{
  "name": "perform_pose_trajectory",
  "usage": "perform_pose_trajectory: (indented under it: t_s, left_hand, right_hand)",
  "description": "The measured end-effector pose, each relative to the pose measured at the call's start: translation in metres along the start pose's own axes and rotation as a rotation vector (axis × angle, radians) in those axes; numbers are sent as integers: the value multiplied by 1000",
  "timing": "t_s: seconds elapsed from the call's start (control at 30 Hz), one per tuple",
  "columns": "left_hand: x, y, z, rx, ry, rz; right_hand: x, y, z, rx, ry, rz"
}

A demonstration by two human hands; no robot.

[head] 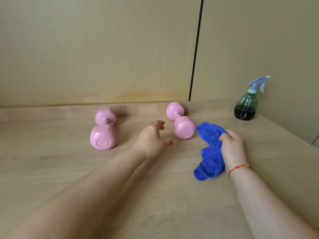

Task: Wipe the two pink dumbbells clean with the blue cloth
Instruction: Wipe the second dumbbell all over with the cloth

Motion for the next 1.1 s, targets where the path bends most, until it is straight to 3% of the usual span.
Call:
perform_pose_trajectory:
  t_s: [0.27, 0.47, 0.73, 1.1]
  left_hand:
    - [-5, 41, 38, -36, -170, -132]
    - [-13, 53, 49, 53, -166, -71]
    - [-15, 66, 46, 32, -167, -34]
    - [-2, 10, 12, 40, -204, 52]
  right_hand:
    - [-21, 15, 8, 34, -55, 13]
    - [-18, 12, 14, 106, -123, -34]
    - [-19, 12, 16, 107, -139, -44]
    - [-17, 7, 18, 167, -143, -78]
Point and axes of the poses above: each hand's wrist, its own y-axis towards the middle knuckle, its own z-axis out of the palm, x = y × z, the point moved 7 cm from there along y, towards the middle knuckle, and after that the axes turned 6 degrees about -x, right-handed, at the moved point
